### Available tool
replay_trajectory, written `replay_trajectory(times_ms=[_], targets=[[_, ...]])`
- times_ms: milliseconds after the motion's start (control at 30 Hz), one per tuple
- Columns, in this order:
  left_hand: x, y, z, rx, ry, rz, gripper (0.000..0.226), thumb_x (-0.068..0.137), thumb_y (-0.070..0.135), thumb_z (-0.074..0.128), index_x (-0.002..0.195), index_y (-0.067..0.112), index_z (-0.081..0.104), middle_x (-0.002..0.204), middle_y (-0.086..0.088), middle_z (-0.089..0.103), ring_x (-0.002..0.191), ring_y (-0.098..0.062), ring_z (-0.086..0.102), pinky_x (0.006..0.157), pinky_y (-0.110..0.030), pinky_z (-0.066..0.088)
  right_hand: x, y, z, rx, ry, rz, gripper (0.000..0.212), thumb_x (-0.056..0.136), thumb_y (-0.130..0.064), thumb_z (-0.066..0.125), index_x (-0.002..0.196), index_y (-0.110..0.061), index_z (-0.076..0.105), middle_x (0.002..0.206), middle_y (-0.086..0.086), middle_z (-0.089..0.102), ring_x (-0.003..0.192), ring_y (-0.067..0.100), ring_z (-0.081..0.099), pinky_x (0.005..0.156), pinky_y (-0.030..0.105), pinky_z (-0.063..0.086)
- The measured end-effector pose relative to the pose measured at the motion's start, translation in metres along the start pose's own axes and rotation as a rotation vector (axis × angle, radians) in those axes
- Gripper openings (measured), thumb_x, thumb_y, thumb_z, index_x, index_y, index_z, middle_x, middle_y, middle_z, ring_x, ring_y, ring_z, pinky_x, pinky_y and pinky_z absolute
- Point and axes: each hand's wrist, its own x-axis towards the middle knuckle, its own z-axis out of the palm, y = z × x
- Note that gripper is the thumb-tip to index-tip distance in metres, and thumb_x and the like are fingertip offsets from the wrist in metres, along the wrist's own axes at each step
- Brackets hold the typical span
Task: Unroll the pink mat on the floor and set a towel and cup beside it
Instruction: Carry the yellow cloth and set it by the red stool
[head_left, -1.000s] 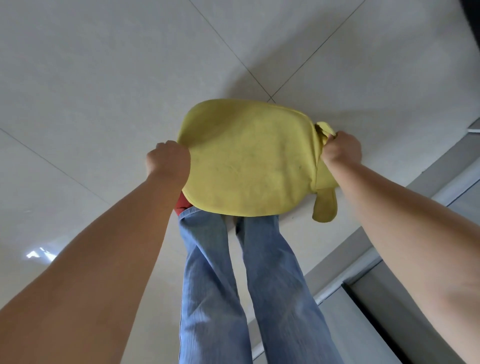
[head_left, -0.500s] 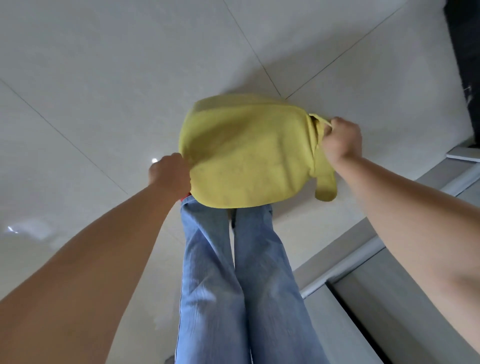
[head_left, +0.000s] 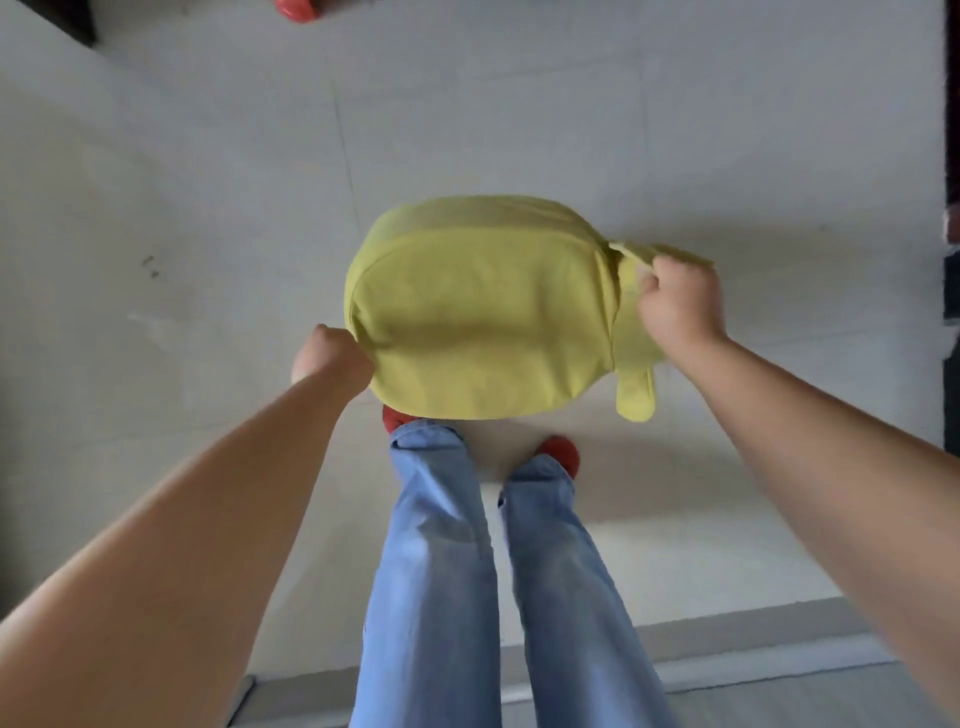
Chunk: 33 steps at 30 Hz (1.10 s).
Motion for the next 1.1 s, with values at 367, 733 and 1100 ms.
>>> replay_trajectory(times_ms=[367,733,1100], targets=[[0.086,-0.108,-0.139,-1.039,-0.244,-0.302,0.041,0.085,0.004,0.059,0.126,0.004,0.056,0.103,-0.004,0.05,0.095,-0.014,0.049,0.078,-0.023,0.047,0.016,-0.203,0.019,-0.15,-0.09,-0.015,0.035,0.094,-0.017,0.039,0.095,0.014,0.056,0.109,0.037,0.058,0.103,0.046,0.054,0.081,0.043,0.042],[0.171,-0.162,-0.302,-1.185,-0.194,-0.298,0.044,0.087,0.008,0.057,0.13,0.012,0.049,0.08,0.004,0.044,0.101,-0.017,0.045,0.085,-0.029,0.041,0.048,-0.383,0.054,-0.163,-0.196,-0.041,0.036,0.095,-0.014,0.038,0.105,0.015,0.057,0.116,0.035,0.058,0.109,0.044,0.053,0.089,0.042,0.042],[0.271,-0.132,-0.414,-1.028,-0.065,-0.284,0.047,0.087,0.013,0.058,0.133,0.014,0.047,0.123,-0.001,0.05,0.109,-0.015,0.047,0.082,-0.026,0.043,0.139,-0.481,0.072,-0.143,-0.437,-0.002,0.039,0.096,-0.024,0.036,0.117,0.002,0.056,0.125,0.024,0.056,0.115,0.04,0.052,0.091,0.038,0.044]])
